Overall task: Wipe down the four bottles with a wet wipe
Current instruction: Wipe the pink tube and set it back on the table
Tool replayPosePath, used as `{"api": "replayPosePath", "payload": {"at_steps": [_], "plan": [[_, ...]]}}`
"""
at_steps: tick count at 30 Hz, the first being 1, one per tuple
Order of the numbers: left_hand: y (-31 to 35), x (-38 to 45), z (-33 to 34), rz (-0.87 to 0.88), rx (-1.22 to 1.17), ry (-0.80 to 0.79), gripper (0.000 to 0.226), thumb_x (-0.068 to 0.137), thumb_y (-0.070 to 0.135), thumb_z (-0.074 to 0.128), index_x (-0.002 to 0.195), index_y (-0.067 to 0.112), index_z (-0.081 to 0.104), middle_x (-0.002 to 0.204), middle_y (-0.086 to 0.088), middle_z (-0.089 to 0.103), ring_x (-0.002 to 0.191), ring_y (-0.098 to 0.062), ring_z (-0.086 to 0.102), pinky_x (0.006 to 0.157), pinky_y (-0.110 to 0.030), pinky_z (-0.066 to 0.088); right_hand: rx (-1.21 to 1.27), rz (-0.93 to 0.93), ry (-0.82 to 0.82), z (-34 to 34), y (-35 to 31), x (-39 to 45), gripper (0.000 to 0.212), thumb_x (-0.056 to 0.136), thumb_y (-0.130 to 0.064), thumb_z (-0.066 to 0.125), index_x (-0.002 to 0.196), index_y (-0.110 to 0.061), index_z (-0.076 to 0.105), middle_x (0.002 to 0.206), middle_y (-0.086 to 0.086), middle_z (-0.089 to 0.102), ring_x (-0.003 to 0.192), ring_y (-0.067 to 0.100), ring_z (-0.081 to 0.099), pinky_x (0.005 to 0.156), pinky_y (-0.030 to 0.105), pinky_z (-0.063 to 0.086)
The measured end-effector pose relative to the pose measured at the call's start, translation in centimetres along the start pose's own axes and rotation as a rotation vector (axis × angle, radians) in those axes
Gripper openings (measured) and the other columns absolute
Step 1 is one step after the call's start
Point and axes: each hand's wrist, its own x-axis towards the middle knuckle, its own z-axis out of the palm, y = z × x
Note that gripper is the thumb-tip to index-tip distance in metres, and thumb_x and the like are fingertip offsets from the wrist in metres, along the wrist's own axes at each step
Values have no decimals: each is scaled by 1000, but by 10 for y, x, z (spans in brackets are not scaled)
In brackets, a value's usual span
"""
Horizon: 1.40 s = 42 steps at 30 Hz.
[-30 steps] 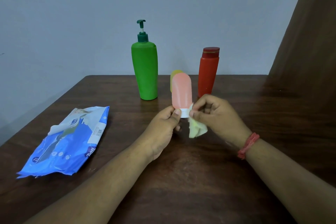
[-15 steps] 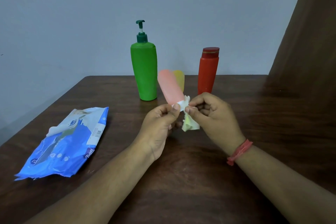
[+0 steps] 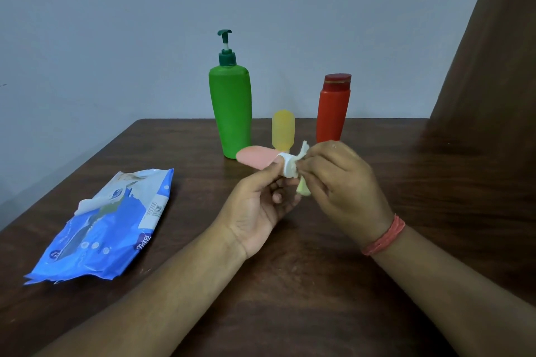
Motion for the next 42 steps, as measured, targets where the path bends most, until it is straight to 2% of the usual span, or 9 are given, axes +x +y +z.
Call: {"api": "replayPosePath", "payload": {"at_steps": [4,10,14,19,24,28,33,39,42], "plan": [[0,-1,-1,22,102,-25,44,84,33,68,119,6,67,67,6,52,53,-5,40,74,-32,40,66,-103,-63,3,-7,-2,9,93,1,66,93,-4,74,94,9,67,87,26,61,81,37,51],[0,0,-7,154,453,-1,27,80,28,77,103,14,76,89,0,77,83,-10,68,111,-55,43,176,144,-36,-4,7,1,13,87,3,72,95,-6,73,100,2,69,96,13,63,89,26,51],[0,1,-12,173,665,6,34,89,31,71,121,20,69,115,0,75,108,-18,67,94,-39,54,272,207,-167,-7,15,-1,10,91,-7,71,98,-13,74,98,-5,70,94,9,65,82,28,54],[0,1,-11,219,722,-13,32,96,13,65,125,26,59,107,5,72,75,-13,66,87,-35,58,379,455,-268,-5,18,-6,11,87,-9,74,92,-18,76,89,-12,70,83,6,67,73,25,55],[11,1,-11,479,1226,245,32,83,27,81,92,21,51,87,9,58,73,-6,54,60,-18,44,585,780,-104,-7,31,-4,16,90,-9,72,91,-24,75,92,-5,75,90,16,70,84,38,59],[16,5,-21,663,1391,365,38,76,25,85,86,20,49,86,11,49,76,-6,47,57,-25,36,642,917,93,-7,28,-2,16,92,-10,70,94,-26,71,100,-3,73,95,15,70,87,38,59],[19,7,-22,734,1514,311,38,76,20,86,90,23,51,93,12,47,82,-7,48,62,-16,36,91,384,30,-11,24,-5,8,90,-8,71,97,-12,72,101,-1,64,93,7,58,83,8,42],[11,9,-14,841,1408,259,43,70,13,89,80,16,47,86,7,44,74,-8,42,60,-15,37,-78,58,-209,2,14,-2,17,84,-1,76,100,-8,74,99,7,67,94,26,62,86,37,53],[9,7,-9,864,1372,288,41,69,12,88,77,14,48,84,8,44,74,-10,42,59,-17,37,-78,220,-132,-5,18,-3,16,85,-3,75,100,-8,73,102,8,68,95,25,64,88,41,57]]}}
